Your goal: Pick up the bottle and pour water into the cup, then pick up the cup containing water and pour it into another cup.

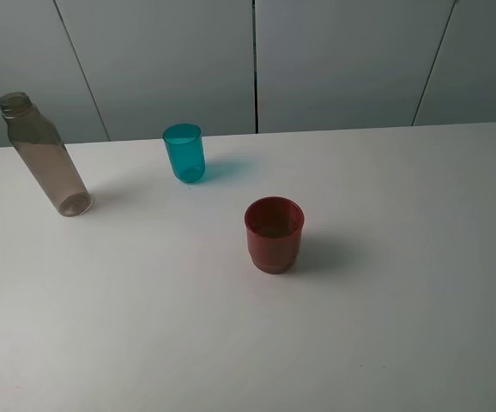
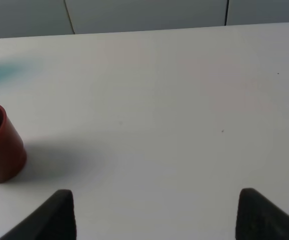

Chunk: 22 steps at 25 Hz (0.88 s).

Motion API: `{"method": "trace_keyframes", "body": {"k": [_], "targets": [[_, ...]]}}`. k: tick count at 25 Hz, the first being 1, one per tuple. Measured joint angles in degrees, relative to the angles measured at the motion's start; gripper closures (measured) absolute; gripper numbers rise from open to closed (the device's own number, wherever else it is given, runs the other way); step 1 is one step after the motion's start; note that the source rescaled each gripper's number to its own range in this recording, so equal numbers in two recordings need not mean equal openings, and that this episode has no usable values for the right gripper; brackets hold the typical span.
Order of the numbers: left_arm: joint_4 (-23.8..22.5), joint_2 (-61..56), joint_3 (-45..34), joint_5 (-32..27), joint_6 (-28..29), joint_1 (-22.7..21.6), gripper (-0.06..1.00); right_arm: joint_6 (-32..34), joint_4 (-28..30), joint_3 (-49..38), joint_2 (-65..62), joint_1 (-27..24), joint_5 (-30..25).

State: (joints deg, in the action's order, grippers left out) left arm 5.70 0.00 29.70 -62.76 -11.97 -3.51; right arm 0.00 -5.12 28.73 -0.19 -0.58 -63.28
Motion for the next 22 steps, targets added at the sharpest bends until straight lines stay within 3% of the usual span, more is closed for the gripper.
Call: {"method": "trace_keyframes", "body": {"k": [22], "targets": [[0.3, 0.0, 0.0, 0.0, -1.6, -0.1, -0.04, -0.4, 0.0, 0.0, 0.0, 0.0, 0.0]]}}
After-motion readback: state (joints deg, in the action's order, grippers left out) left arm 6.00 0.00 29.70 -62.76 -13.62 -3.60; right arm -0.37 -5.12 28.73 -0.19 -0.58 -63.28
